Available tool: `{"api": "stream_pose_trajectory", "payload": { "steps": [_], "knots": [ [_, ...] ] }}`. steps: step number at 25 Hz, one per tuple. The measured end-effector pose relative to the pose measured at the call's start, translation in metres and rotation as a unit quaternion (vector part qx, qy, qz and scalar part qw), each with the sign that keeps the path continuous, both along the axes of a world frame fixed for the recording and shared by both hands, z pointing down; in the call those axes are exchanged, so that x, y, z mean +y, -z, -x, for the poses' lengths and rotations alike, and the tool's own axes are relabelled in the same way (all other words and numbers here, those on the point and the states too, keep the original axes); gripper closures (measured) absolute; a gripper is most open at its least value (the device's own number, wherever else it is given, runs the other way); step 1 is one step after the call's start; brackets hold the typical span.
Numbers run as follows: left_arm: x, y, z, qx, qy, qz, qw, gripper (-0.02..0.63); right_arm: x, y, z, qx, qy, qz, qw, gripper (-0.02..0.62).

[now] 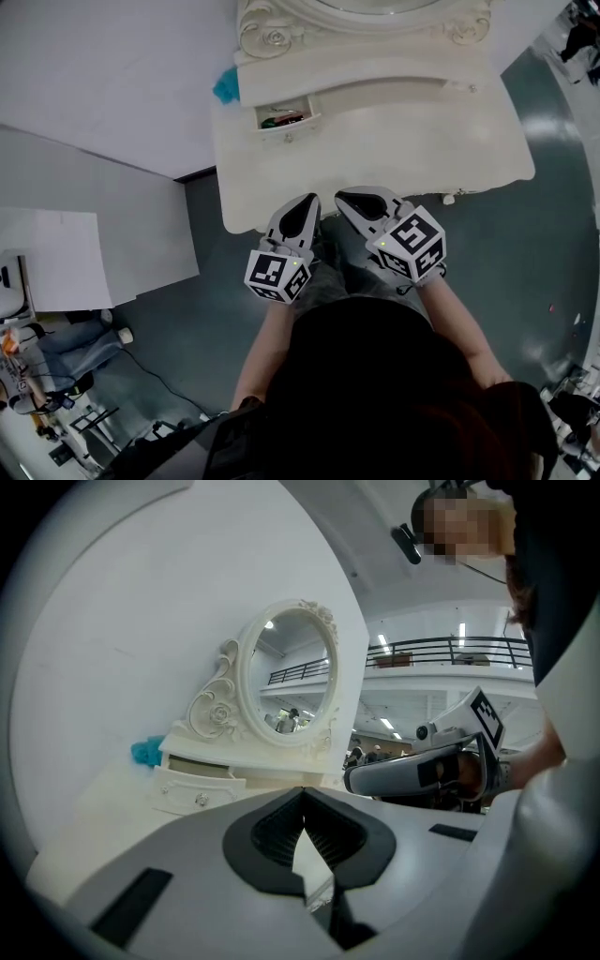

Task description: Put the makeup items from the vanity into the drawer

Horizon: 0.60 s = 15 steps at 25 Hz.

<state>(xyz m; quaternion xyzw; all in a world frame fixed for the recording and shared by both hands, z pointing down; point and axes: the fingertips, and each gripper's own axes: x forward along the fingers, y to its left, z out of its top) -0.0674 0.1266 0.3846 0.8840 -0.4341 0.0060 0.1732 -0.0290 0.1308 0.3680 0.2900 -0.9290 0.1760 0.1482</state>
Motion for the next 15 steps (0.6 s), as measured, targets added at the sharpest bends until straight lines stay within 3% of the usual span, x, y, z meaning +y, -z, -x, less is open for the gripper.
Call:
{"api": "stream_pose_trajectory", "payload": {
  "steps": [15],
  "knots": [
    [0.100,0.004,-0.020,-0.007,0.011,-0.004,0.9999,0.594,0.103,-0.003,-0.031,-0.008,0.007,0.002,1.000,0.574]
  ]
}}
